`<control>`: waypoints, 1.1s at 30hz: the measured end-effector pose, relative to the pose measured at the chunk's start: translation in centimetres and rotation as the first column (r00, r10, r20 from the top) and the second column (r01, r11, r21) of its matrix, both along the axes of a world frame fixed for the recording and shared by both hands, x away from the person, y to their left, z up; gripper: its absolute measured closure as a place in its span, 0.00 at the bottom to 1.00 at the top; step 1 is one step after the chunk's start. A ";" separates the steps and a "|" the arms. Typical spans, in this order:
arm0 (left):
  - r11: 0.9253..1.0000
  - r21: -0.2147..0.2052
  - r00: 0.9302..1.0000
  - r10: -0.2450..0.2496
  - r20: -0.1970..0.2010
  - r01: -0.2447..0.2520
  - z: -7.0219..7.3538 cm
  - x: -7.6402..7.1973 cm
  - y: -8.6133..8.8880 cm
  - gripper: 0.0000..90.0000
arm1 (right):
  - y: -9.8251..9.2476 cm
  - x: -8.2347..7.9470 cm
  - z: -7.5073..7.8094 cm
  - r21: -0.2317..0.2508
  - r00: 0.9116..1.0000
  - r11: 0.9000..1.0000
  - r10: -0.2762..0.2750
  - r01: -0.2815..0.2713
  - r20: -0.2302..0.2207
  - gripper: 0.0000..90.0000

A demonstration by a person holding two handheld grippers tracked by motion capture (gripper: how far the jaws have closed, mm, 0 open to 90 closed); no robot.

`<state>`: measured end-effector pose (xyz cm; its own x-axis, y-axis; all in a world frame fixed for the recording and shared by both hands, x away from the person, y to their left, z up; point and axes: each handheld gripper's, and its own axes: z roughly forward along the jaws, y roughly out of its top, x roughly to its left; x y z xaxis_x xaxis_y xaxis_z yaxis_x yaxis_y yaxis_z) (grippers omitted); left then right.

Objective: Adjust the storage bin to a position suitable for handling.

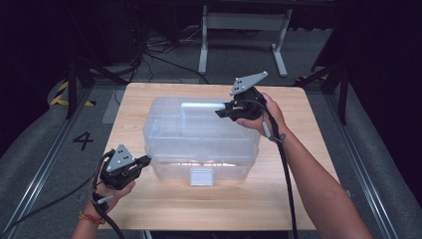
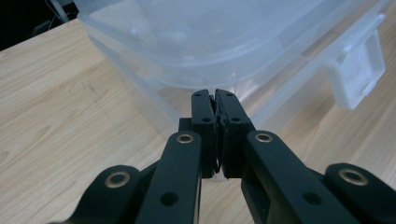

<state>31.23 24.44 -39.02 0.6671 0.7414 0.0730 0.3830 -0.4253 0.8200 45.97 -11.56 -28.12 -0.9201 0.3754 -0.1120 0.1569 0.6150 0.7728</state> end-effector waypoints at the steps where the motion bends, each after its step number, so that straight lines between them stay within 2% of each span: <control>1: 1.000 -0.001 1.000 -0.001 0.002 0.001 0.1 0.1 0.0 0.97 | 0.0 0.0 0.0 0.000 1.000 1.000 0.000 0.000 0.000 0.83; 10: 1.000 -0.002 1.000 0.013 0.019 -0.013 0.4 0.2 -0.2 0.99 | 0.0 -0.1 0.1 -0.002 1.000 1.000 -0.015 0.015 0.020 0.81; 11: 1.000 -0.004 1.000 0.015 0.019 -0.015 0.4 0.2 -0.2 0.99 | 0.0 -0.1 0.1 -0.006 1.000 1.000 -0.016 0.016 0.025 0.80; 12: 1.000 -0.003 1.000 0.014 0.020 -0.014 0.4 0.2 -0.2 0.99 | -0.1 -0.2 0.2 -0.001 0.998 0.999 -0.036 0.036 0.046 0.74; 14: 1.000 -0.002 1.000 0.013 0.021 -0.013 0.4 0.2 -0.2 0.99 | -0.2 -0.2 0.2 0.006 0.998 0.999 -0.039 0.039 0.045 0.74; 17: 1.000 0.002 1.000 0.009 0.025 -0.009 0.5 0.2 -0.2 0.99 | -0.6 -0.4 0.5 0.025 0.997 0.998 -0.055 0.053 0.053 0.68; 18: 1.000 0.000 1.000 0.010 0.027 -0.010 0.5 0.2 -0.2 0.99 | -0.9 -0.6 0.7 0.040 0.996 0.997 -0.064 0.062 0.060 0.67; 22: 1.000 0.003 0.999 0.011 0.031 -0.011 0.6 0.3 -0.2 1.00 | -1.9 -1.1 0.9 0.040 0.992 0.995 -0.094 0.091 0.087 0.61; 26: 1.000 0.000 0.999 0.013 0.032 -0.013 0.7 0.3 -0.2 1.00 | -3.1 -1.6 1.1 0.058 0.990 0.993 -0.106 0.101 0.091 0.56; 29: 1.000 -0.002 0.999 0.013 0.038 -0.013 0.8 0.3 -0.2 1.00 | -4.6 -2.0 1.1 0.095 0.988 0.988 -0.127 0.119 0.087 0.51; 32: 1.000 -0.005 0.999 0.014 0.041 -0.014 0.9 0.3 -0.1 1.00 | -6.1 -2.5 0.9 0.105 0.984 0.984 -0.155 0.145 0.093 0.48; 33: 1.000 -0.009 0.999 0.015 0.043 -0.015 1.0 0.3 -0.2 1.00 | -6.1 -2.5 0.9 0.105 0.984 0.984 -0.155 0.145 0.093 0.48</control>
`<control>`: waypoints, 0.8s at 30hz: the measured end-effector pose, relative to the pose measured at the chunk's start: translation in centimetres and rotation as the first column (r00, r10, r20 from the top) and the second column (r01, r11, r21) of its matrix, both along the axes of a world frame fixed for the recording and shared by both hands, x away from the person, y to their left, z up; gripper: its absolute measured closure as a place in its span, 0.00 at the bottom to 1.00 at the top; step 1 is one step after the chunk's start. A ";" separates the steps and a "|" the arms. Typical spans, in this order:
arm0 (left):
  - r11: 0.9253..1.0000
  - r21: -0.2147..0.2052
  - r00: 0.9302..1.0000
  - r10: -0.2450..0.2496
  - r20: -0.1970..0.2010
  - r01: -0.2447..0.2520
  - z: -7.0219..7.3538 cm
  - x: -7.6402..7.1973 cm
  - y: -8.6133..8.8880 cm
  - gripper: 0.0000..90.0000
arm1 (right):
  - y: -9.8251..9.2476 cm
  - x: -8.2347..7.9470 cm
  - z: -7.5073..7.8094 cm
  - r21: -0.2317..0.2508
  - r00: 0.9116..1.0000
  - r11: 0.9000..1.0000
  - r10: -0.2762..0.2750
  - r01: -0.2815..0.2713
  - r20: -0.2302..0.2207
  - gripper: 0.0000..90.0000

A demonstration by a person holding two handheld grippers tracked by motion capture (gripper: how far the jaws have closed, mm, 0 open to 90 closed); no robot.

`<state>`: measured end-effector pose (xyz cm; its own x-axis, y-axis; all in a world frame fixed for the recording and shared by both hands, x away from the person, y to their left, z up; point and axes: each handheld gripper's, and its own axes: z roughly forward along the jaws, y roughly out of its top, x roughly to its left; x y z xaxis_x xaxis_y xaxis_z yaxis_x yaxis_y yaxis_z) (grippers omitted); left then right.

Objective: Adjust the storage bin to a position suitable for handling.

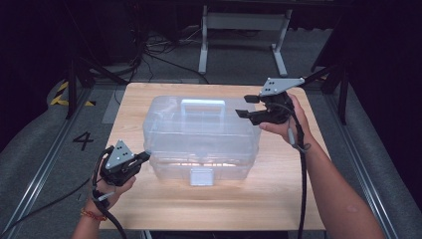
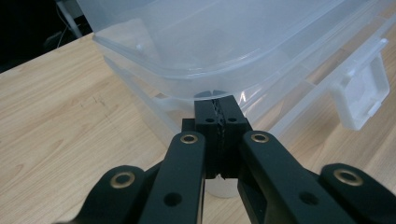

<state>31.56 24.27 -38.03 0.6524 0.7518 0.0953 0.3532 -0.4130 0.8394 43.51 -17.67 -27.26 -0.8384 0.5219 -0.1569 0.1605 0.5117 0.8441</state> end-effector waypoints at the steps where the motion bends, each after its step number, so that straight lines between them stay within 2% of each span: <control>1: 1.000 0.001 1.000 0.003 0.003 -0.003 0.1 0.0 0.0 1.00 | -0.6 -0.3 0.0 0.005 1.000 1.000 -0.008 0.008 0.004 0.48; 8: 1.000 -0.010 1.000 0.002 0.010 -0.002 0.3 0.1 0.1 1.00 | -3.6 -2.1 0.1 0.006 0.997 0.998 -0.063 0.062 0.055 0.46; 11: 1.000 -0.009 1.000 0.007 0.016 -0.007 0.4 0.2 0.1 1.00 | -4.9 -2.9 -0.5 0.008 0.995 0.997 -0.074 0.074 0.065 0.45; 16: 1.000 -0.018 1.000 0.007 0.020 -0.007 0.5 0.3 0.1 0.99 | -6.4 -3.6 -2.0 0.009 0.994 0.996 -0.095 0.094 0.063 0.45; 24: 1.000 -0.028 1.000 0.006 0.031 -0.005 1.1 0.6 -0.2 0.99 | -7.0 -4.1 -4.0 0.001 0.995 0.996 -0.091 0.091 0.044 0.45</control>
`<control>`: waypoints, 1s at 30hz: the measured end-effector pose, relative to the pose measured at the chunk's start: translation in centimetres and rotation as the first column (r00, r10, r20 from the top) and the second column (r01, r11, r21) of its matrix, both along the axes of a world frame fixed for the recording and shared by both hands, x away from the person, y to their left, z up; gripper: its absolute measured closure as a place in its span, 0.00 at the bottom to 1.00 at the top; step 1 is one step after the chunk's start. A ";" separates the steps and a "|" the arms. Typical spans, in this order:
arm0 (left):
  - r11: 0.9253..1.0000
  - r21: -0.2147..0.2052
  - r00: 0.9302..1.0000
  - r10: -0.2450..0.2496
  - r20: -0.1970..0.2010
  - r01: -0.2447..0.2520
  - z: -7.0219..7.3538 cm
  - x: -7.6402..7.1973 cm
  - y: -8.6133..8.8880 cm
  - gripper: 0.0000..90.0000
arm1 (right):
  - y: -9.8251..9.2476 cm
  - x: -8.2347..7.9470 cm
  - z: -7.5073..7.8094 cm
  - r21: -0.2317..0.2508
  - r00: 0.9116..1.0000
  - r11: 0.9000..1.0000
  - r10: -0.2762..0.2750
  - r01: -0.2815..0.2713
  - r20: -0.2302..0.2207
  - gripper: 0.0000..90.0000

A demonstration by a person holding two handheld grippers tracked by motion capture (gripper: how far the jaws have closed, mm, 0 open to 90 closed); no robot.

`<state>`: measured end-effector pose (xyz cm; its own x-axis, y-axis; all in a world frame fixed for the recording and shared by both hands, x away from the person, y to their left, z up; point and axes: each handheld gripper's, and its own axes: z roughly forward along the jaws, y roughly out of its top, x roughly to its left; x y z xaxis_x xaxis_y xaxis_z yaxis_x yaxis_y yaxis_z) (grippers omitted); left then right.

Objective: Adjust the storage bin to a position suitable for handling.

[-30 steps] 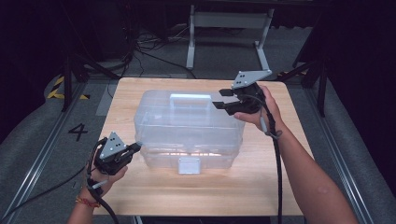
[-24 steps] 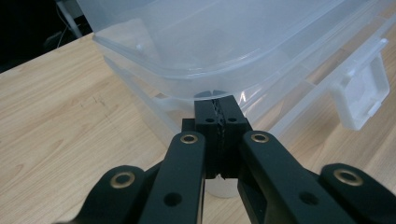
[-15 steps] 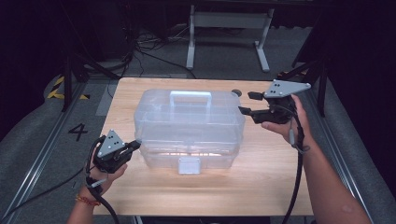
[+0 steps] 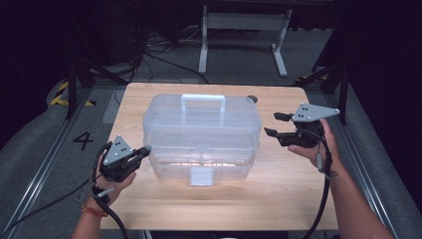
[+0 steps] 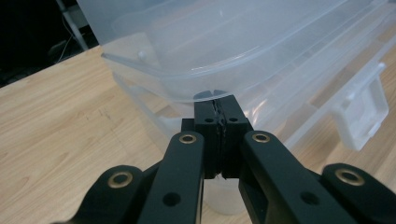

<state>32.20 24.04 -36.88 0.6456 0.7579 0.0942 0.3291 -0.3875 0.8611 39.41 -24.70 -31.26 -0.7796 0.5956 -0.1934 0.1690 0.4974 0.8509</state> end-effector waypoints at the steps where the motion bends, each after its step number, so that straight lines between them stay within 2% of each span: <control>1: 1.000 0.004 1.000 -0.001 0.007 0.001 0.1 0.1 -0.1 0.99 | 0.0 -0.1 -0.5 -0.002 1.000 1.000 0.005 -0.005 0.000 0.45; 9: 1.000 0.012 1.000 0.000 0.011 0.000 0.4 0.3 -0.2 0.98 | 0.4 -0.2 -2.8 -0.012 0.999 1.000 0.029 -0.029 -0.030 0.45; 14: 1.000 0.012 1.000 -0.004 0.013 0.003 0.6 0.4 -0.2 0.98 | 0.2 -0.3 -3.4 0.013 0.999 0.999 0.035 -0.034 -0.026 0.47; 19: 1.000 0.009 1.000 -0.002 0.020 0.002 0.8 0.6 -0.3 0.98 | 0.1 -0.2 -4.5 0.001 0.999 1.000 0.026 -0.026 -0.039 0.46; 25: 1.000 0.018 1.000 -0.001 0.018 0.000 1.0 0.7 -0.3 0.98 | 0.8 -0.3 -5.3 -0.004 0.999 0.999 0.040 -0.040 -0.014 0.46; 28: 1.000 0.020 1.000 0.001 0.019 -0.001 1.1 0.8 -0.3 0.98 | 1.2 -0.2 -5.5 0.017 0.999 0.999 0.035 -0.035 0.003 0.47; 30: 1.000 0.017 1.000 0.000 0.017 -0.001 1.1 0.9 -0.4 0.98 | 1.3 -0.1 -5.7 0.053 0.999 0.998 0.034 -0.035 0.013 0.48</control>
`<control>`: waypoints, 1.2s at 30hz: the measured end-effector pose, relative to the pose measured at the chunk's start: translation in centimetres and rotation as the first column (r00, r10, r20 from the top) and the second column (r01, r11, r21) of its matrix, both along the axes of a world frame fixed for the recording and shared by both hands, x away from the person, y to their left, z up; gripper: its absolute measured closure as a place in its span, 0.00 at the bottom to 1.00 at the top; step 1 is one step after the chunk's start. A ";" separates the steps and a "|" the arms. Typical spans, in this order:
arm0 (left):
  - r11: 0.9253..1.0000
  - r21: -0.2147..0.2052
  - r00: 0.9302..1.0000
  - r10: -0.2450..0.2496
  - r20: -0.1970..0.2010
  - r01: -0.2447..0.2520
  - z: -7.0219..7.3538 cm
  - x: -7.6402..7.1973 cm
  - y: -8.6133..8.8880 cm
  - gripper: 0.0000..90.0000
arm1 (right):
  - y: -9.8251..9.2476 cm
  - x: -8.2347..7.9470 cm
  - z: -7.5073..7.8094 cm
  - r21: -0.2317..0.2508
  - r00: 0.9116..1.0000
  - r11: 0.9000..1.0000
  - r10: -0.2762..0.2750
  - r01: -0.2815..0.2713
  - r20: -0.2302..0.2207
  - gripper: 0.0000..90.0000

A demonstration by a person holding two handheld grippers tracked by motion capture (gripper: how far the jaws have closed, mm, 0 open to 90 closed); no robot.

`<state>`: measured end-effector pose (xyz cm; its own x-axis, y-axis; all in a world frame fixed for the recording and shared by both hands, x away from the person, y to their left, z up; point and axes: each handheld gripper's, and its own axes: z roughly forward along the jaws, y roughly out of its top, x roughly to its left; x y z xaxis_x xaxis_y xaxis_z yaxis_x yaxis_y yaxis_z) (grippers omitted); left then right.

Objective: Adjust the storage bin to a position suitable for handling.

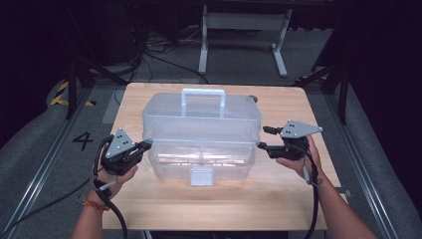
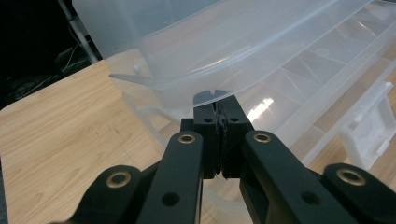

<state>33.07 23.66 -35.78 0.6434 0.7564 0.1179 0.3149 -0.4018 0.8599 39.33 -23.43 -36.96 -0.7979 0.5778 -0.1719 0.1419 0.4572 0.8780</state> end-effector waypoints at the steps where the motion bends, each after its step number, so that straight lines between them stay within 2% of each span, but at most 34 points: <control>1: 1.000 -0.001 1.000 0.001 0.000 -0.001 0.0 0.0 0.0 0.98 | 0.0 0.0 0.0 0.008 1.000 1.000 -0.002 0.002 0.004 0.49; 13: 1.000 -0.009 1.000 0.007 0.010 -0.007 -0.6 0.1 0.2 0.94 | 0.6 0.4 -0.5 0.035 0.998 0.999 -0.027 0.025 0.051 0.50; 17: 1.000 -0.004 1.000 0.025 0.007 -0.025 -1.2 -0.1 1.0 0.93 | 0.5 0.3 -0.3 0.051 0.997 0.998 -0.039 0.036 0.070 0.52; 19: 1.000 0.003 0.999 0.031 0.009 -0.031 -1.6 -0.3 1.4 0.92 | 0.5 0.3 -0.2 0.076 0.996 0.996 -0.046 0.040 0.082 0.53; 23: 0.999 0.016 0.999 0.052 0.013 -0.052 -2.7 -0.6 2.2 0.85 | 0.5 0.4 0.1 0.081 0.994 0.996 -0.049 0.041 0.096 0.54; 25: 0.997 0.023 0.998 0.070 -0.010 -0.070 -3.5 -0.6 2.8 0.82 | 0.6 0.4 0.2 0.092 0.994 0.995 -0.052 0.043 0.096 0.57; 27: 0.995 0.052 0.995 0.093 -0.048 -0.090 -5.2 -0.7 3.6 0.76 | 0.6 0.4 0.3 0.098 0.993 0.994 -0.051 0.041 0.105 0.62; 28: 0.995 0.052 0.995 0.093 -0.048 -0.090 -5.2 -0.7 3.6 0.74 | 0.6 0.4 0.3 0.098 0.993 0.994 -0.051 0.041 0.105 0.62; 29: 0.994 0.060 0.993 0.100 -0.066 -0.096 -5.7 -0.8 3.9 0.74 | 0.7 0.4 0.3 0.109 0.994 0.993 -0.052 0.041 0.099 0.63; 31: 0.991 0.081 0.988 0.117 -0.098 -0.109 -7.0 -0.9 4.4 0.68 | 0.9 0.4 0.4 0.122 0.993 0.992 -0.050 0.037 0.102 0.64; 32: 0.990 0.063 0.982 0.131 -0.139 -0.123 -8.1 -0.9 4.8 0.63 | 1.2 0.3 0.5 0.122 0.991 0.992 -0.056 0.041 0.118 0.65; 33: 0.990 0.070 0.979 0.132 -0.155 -0.122 -8.7 -1.0 4.9 0.63 | 1.3 0.3 0.6 0.121 0.990 0.991 -0.063 0.048 0.127 0.65; 34: 0.990 0.070 0.979 0.132 -0.155 -0.122 -8.7 -1.0 4.9 0.62 | 1.4 0.3 0.6 0.124 0.988 0.991 -0.071 0.053 0.140 0.65; 35: 0.987 0.098 0.976 0.140 -0.166 -0.125 -9.3 -1.1 4.9 0.61 | 1.4 0.3 0.7 0.130 0.987 0.990 -0.078 0.060 0.142 0.66; 36: 0.988 0.105 0.972 0.134 -0.193 -0.116 -10.1 -1.1 5.0 0.61 | 1.3 0.4 0.7 0.138 0.986 0.988 -0.082 0.062 0.146 0.67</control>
<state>31.99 28.68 -45.89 0.5619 0.8242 0.0706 0.5284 -0.4233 0.7359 39.71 -22.08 -36.26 -0.7241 0.6586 -0.2046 0.0319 0.3283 0.9440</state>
